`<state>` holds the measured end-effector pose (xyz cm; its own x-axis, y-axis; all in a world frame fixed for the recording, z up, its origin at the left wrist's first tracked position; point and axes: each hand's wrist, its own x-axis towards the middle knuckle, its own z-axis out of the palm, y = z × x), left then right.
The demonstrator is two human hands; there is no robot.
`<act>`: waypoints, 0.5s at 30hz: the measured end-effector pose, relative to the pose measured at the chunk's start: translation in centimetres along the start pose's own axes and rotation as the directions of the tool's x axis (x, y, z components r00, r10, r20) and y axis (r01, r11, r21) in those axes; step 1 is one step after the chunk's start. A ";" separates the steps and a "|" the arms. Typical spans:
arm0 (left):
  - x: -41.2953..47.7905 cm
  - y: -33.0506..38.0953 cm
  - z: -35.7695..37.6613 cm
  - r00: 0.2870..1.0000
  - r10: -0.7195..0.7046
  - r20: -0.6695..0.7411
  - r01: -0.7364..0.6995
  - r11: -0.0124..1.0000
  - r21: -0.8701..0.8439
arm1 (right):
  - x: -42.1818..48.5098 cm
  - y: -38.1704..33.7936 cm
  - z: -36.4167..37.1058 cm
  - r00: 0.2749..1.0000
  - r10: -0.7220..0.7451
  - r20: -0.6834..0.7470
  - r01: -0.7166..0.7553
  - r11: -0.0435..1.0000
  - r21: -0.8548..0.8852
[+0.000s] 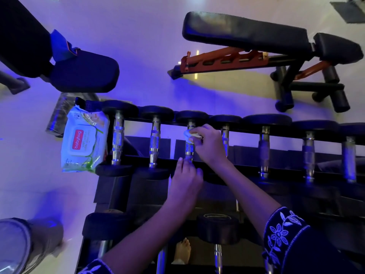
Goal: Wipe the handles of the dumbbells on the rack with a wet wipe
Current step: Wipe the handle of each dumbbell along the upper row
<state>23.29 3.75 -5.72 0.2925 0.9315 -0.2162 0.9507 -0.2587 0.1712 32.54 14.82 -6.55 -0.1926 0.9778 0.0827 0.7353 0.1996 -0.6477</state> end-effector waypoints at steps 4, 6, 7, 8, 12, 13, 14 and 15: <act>0.1 -0.5 0.1 0.997 0.074 -0.021 -0.071 0.990 0.119 | 0.8 0.1 0.1 0.998 0.025 -0.058 -0.023 0.999 0.026; 0.0 -1.9 1.1 0.995 0.096 0.040 -0.098 0.993 0.064 | 0.6 -0.1 0.3 0.998 0.029 -0.051 -0.028 0.999 0.017; 0.0 -2.5 1.2 0.991 0.114 0.073 -0.114 0.993 -0.003 | 0.0 -0.1 0.5 0.999 0.019 -0.038 -0.019 1.000 -0.002; 0.3 -2.9 1.3 0.987 0.123 0.104 -0.114 0.990 -0.086 | -0.9 -0.1 0.6 1.000 0.004 -0.022 -0.004 1.000 -0.020; 1.0 -3.3 0.7 0.970 0.145 0.197 -0.132 0.988 -0.077 | -2.7 -0.5 0.8 0.999 -0.010 0.033 0.012 0.999 -0.039; 1.1 -3.4 0.6 0.967 0.161 0.198 -0.153 0.987 -0.056 | -1.8 -0.5 0.7 1.000 0.004 0.012 -0.004 0.999 -0.042; 1.1 -3.4 0.5 0.967 0.169 0.190 -0.163 0.985 -0.049 | -0.5 -0.6 0.7 0.999 0.027 -0.018 -0.027 0.999 -0.037; 1.2 -3.6 0.5 0.967 0.173 0.186 -0.167 0.985 -0.049 | 0.7 -0.9 0.6 0.998 0.052 -0.047 -0.054 0.998 -0.028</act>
<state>20.28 5.63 -7.08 0.4666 0.8085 -0.3587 0.8824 -0.3975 0.2519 31.35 15.31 -6.42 -0.1233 0.9888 0.0839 0.7622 0.1486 -0.6301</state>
